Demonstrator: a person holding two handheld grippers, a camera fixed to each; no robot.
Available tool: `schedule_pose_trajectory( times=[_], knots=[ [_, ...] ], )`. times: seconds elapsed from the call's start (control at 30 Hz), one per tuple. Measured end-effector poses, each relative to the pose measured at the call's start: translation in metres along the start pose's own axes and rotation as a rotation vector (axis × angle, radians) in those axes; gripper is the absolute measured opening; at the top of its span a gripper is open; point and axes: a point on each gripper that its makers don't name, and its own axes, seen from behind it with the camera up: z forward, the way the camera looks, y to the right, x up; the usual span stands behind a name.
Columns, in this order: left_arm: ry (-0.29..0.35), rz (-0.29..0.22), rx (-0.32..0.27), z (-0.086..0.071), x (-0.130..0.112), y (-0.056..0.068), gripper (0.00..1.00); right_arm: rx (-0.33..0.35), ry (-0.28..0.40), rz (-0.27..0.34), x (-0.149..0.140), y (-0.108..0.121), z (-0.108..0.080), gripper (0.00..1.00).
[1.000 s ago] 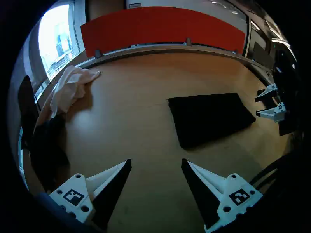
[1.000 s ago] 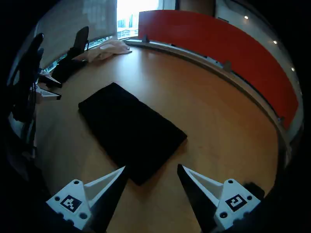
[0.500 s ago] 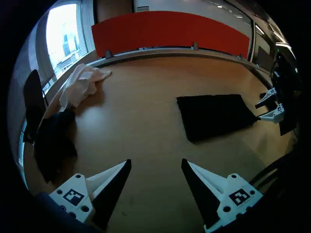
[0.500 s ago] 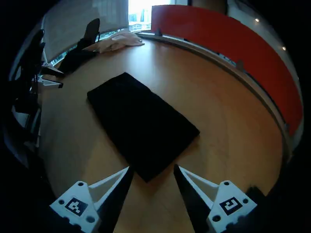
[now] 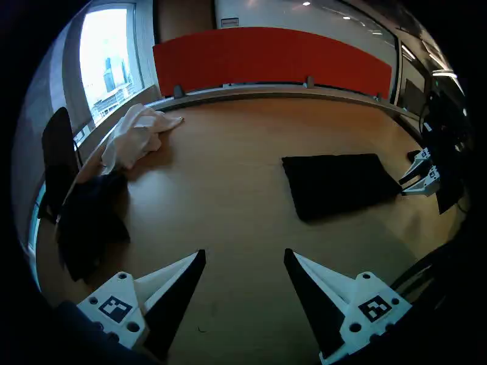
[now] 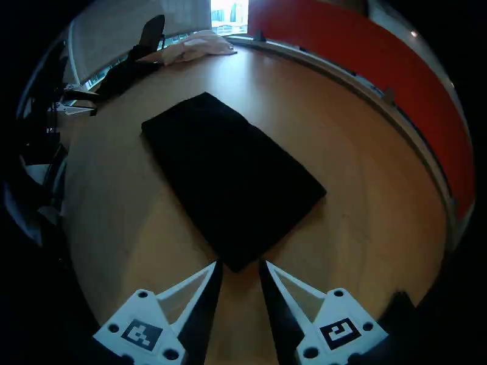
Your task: Fold towel
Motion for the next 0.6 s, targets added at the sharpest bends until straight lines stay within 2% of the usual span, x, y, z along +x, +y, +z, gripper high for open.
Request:
schedule_pose_trajectory(
  times=[0.17, 0.3, 0.47, 0.6],
  knots=[
    [0.003, -0.009, 0.002, -0.003, -0.003, -0.001, 0.96, 0.009, -0.01, -0.006, -0.005, -0.003, 0.001, 0.43],
    [0.011, -0.02, 0.006, -0.006, -0.004, -0.003, 0.96, 0.011, -0.014, -0.006, -0.007, -0.004, 0.003, 0.36],
    [0.017, -0.023, 0.013, -0.009, -0.005, -0.007, 0.96, 0.016, -0.014, -0.004, -0.006, -0.005, 0.004, 0.36],
    [0.013, -0.021, 0.017, -0.011, -0.008, -0.008, 0.96, 0.024, -0.018, -0.007, -0.007, -0.007, 0.005, 0.29]
  ],
)
